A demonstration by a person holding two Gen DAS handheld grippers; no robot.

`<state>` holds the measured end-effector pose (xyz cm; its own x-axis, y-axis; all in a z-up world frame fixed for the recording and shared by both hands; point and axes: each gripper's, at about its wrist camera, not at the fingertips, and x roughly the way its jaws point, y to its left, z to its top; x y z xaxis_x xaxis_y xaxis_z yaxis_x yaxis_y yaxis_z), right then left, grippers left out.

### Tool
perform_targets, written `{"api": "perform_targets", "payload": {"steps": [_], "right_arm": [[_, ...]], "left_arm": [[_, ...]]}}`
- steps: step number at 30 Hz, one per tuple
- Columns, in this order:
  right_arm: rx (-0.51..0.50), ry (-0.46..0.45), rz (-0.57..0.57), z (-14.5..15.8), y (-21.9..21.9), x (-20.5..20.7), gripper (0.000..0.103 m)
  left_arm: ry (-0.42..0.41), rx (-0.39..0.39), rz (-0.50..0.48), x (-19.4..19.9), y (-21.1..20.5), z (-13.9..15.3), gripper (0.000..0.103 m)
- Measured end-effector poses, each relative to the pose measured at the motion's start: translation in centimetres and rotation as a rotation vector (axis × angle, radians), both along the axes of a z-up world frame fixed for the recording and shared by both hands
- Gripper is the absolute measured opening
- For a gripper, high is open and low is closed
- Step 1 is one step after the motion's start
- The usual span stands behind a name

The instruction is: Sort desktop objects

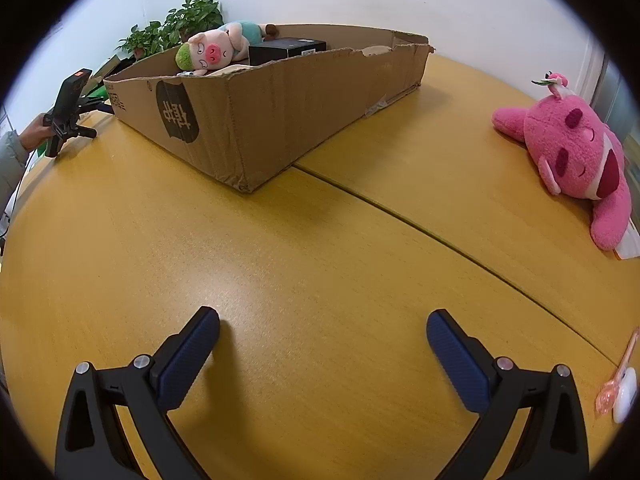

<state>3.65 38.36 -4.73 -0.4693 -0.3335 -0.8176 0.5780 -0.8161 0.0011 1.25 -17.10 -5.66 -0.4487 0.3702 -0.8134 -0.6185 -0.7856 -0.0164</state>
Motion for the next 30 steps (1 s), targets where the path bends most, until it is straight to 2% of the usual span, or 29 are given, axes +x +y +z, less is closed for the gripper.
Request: {"api": "perform_targets", "payload": {"steps": [30], "right_arm": [[-0.001,0.003,0.013,-0.18,0.69,-0.38,0.103]], "left_arm": [[0.005,0.0,-0.001,0.14,-0.04,-0.15,0.103]]}}
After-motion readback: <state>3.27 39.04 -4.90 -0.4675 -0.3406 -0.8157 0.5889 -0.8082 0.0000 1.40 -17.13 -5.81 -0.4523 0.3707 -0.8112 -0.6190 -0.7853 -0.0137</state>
